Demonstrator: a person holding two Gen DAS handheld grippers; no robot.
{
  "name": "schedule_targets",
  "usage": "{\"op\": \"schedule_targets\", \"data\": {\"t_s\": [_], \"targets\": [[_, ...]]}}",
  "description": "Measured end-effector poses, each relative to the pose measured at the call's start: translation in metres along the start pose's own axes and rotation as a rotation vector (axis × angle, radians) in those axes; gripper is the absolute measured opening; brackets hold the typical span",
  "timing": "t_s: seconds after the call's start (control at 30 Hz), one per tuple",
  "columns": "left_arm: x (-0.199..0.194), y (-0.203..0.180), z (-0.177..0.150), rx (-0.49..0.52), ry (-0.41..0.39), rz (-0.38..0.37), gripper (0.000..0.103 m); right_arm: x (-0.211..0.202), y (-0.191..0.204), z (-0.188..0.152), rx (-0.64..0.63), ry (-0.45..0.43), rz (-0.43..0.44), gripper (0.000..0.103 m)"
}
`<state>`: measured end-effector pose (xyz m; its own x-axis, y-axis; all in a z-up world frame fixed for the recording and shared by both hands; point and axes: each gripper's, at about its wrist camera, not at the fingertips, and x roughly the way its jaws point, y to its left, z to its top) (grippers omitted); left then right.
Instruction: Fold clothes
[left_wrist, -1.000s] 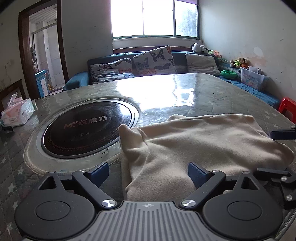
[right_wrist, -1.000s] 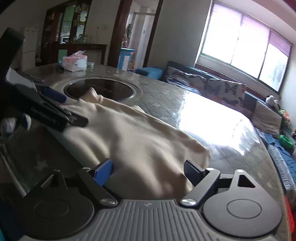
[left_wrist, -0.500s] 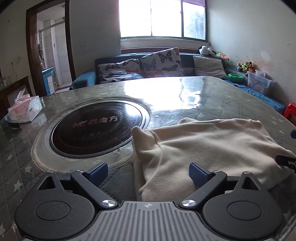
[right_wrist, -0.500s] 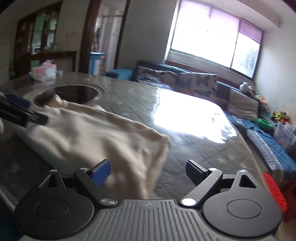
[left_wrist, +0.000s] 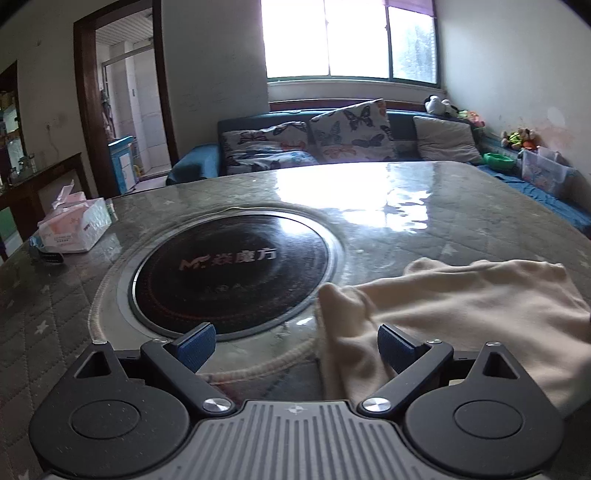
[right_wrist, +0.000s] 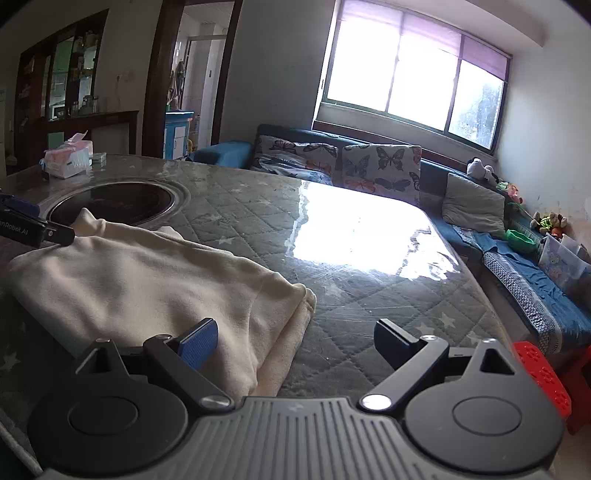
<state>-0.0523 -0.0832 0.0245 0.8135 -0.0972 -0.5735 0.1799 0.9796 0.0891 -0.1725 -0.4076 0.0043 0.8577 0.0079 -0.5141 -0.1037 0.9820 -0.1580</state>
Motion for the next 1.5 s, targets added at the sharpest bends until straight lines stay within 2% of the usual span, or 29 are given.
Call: {"op": "schedule_targets", "data": {"t_s": [0.3,0.47,0.67,0.8,0.97,1.13,1.23,1.5], "targets": [[0.013,0.018,0.003,-0.016,0.016,0.073,0.096,0.006,-0.009,-0.002,0.024,0.033,-0.017,0.094],[0.012,0.012,0.012,-0.015,-0.014,0.031,0.096,0.014,-0.014,0.013,0.019,0.022,-0.025,0.094],[0.029,0.003,0.017,0.017,0.014,0.033,0.096,0.043,-0.019,0.029,-0.001,0.03,-0.045,0.094],[0.035,0.003,0.016,0.02,0.033,0.035,0.097,0.065,-0.022,0.029,-0.01,0.071,-0.059,0.094],[0.038,0.004,0.015,0.017,0.04,0.031,0.097,0.07,-0.029,0.024,0.02,0.089,-0.07,0.094],[0.041,0.004,0.015,0.017,0.042,0.034,0.099,0.069,-0.03,0.03,0.016,0.071,-0.069,0.094],[0.04,0.005,0.015,0.015,0.043,0.039,0.099,0.079,-0.032,0.026,0.025,0.097,-0.065,0.094],[0.019,0.003,0.012,0.022,0.014,0.009,0.098,0.046,-0.025,0.03,0.01,0.049,-0.047,0.094]]}}
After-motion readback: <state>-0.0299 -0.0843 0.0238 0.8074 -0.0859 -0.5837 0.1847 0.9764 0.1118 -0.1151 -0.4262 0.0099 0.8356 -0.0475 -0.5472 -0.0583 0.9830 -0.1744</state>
